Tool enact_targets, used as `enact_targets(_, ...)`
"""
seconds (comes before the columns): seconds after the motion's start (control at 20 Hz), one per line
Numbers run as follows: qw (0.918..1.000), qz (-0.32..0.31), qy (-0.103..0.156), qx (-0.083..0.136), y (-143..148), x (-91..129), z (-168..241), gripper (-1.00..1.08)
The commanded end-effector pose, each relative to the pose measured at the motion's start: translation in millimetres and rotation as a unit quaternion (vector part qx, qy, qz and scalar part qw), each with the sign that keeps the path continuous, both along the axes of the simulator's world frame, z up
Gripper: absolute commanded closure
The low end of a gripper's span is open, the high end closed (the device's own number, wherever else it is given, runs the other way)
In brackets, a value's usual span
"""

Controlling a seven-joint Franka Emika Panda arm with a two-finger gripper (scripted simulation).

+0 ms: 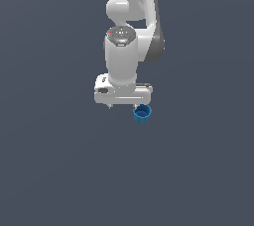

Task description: Pick up the object and move it to a goal position.

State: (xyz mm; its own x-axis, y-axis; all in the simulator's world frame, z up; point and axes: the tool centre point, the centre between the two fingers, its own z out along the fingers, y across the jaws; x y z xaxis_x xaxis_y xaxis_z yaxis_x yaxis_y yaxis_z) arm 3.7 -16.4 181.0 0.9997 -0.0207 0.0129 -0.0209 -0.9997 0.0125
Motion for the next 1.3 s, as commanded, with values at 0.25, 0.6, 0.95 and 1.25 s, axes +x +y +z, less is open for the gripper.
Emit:
enact_targets(0.25,1.0000,-0.004,0.007,0.002,-8,-4,-5,-0.20)
enact_targets(0.6,1.0000,0.001,0.009,0.001,-9,-6,-7,-0.20)
enact_targets(0.95,0.9973,0.069,0.018,-0.016,10,-14,-20,-0.20)
enact_targets(1.25,0.9808,0.188,0.033,-0.041,43,-31,-40,-0.20)
